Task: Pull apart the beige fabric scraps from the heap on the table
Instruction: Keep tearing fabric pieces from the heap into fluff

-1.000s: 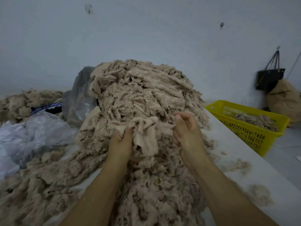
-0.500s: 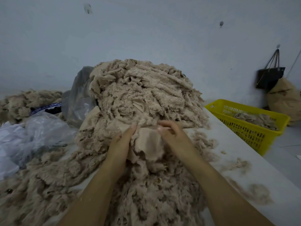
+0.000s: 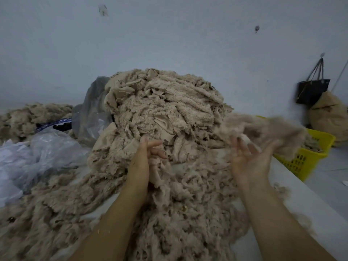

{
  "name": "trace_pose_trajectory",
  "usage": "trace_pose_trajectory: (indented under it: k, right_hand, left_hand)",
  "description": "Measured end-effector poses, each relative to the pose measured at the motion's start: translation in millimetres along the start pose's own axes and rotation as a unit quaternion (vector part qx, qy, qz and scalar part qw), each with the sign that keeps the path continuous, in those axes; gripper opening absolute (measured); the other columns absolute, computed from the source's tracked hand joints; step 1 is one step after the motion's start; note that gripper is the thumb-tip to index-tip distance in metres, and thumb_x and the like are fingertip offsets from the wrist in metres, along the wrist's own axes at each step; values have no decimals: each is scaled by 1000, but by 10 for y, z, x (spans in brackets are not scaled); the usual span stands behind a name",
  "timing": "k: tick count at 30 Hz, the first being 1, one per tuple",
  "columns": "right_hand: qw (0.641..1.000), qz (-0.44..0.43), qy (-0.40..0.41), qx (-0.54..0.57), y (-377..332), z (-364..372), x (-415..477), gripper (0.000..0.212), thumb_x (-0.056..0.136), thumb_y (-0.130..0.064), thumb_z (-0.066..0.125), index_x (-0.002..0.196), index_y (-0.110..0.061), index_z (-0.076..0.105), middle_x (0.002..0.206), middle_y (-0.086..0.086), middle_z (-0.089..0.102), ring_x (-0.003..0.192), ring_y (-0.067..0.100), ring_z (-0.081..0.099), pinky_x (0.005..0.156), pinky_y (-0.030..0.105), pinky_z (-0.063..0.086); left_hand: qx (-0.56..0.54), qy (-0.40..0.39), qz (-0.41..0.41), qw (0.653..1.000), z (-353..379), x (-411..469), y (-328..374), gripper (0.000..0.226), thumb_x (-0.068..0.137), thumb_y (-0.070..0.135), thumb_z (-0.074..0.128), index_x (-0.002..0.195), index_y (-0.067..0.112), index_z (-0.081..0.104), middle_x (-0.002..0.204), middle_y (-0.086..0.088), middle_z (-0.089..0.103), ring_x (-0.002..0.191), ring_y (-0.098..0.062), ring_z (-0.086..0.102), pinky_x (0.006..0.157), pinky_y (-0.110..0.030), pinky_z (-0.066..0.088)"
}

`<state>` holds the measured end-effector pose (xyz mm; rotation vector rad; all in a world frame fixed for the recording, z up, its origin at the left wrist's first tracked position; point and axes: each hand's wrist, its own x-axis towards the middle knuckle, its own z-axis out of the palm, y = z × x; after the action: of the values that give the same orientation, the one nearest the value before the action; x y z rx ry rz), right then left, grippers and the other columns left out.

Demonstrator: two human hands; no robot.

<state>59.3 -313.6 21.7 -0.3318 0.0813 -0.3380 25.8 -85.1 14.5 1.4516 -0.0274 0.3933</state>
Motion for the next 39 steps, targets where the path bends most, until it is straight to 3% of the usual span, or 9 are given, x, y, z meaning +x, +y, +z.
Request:
trace_pose_trajectory:
  k: [3, 9, 14, 16, 22, 24, 26, 28, 39]
  right_hand:
    - [963, 58, -47, -260, 234, -5, -99, 71, 94, -66, 42, 134, -8, 52, 120, 4, 68, 96, 19, 72, 72, 27, 58]
    - [586, 9, -374, -719, 747, -24, -496, 23, 81, -72, 59, 90, -50, 60, 91, -33, 63, 83, -17, 58, 62, 7, 42]
    - [656, -22, -292, -695, 646, -32, -377, 36, 96, -3, 46, 107, -31, 65, 106, -19, 64, 96, -10, 59, 82, 6, 44]
    - [682, -21, -251, -687, 601, -4, -355, 40, 99, -4, 42, 131, -24, 58, 123, -21, 60, 111, -7, 56, 97, 15, 44]
    - [664, -31, -265, -699, 596, -22, -340, 40, 105, -22, 40, 145, -21, 46, 114, -30, 49, 85, -34, 46, 58, -5, 33]
    - [671, -52, -265, -690, 598, -12, -355, 28, 104, -26, 45, 126, -20, 61, 120, -13, 35, 87, -33, 40, 63, 11, 41]
    - [678, -65, -258, -685, 579, 6, -346, 23, 101, -38, 50, 88, -24, 63, 73, -15, 64, 64, -8, 62, 54, 20, 41]
    - [682, -87, -252, -681, 569, -11, -327, 45, 98, -47, 52, 66, -16, 46, 51, -11, 38, 46, 5, 41, 45, 20, 31]
    - [700, -130, -121, -692, 482, -62, -268, 53, 102, -53, 37, 63, -16, 33, 57, 2, 32, 53, 19, 35, 55, 32, 24]
  left_hand:
    - [-83, -31, -27, 996, 95, -57, 34, 65, 95, 62, 29, 116, 12, 66, 79, -2, 61, 87, -19, 64, 89, -34, 48]
    - [-134, -88, -7, 987, 122, -107, 25, 75, 79, 73, 32, 126, 21, 60, 93, -4, 60, 85, -17, 63, 88, -38, 53]
    - [29, -95, 32, 995, 78, -48, -59, 32, 91, 61, 48, 117, 44, 56, 105, 3, 61, 76, 2, 60, 63, -11, 47]
    - [165, -129, 76, 975, 52, -61, -109, 36, 88, 58, 59, 122, 50, 49, 114, 15, 55, 94, 11, 56, 76, -6, 45]
    - [375, -120, 170, 903, -2, -24, -154, 16, 95, 34, 62, 111, 31, 60, 105, 22, 49, 105, -2, 42, 87, -6, 31]
    - [371, -100, 175, 907, -11, -31, -125, 17, 98, 29, 57, 81, 33, 55, 86, 19, 50, 95, -10, 40, 78, -5, 30]
    - [296, -64, 139, 943, -23, -36, -85, 31, 99, 35, 52, 69, 32, 57, 83, 11, 52, 88, -5, 46, 69, -5, 34]
    - [207, -38, 78, 974, -12, -43, -60, 34, 100, 38, 50, 70, 30, 62, 86, 3, 56, 75, 4, 53, 64, -7, 40]
    - [170, -11, -29, 985, 77, -41, -58, 48, 100, 48, 47, 74, 10, 57, 68, -1, 50, 57, -11, 53, 60, -27, 47]
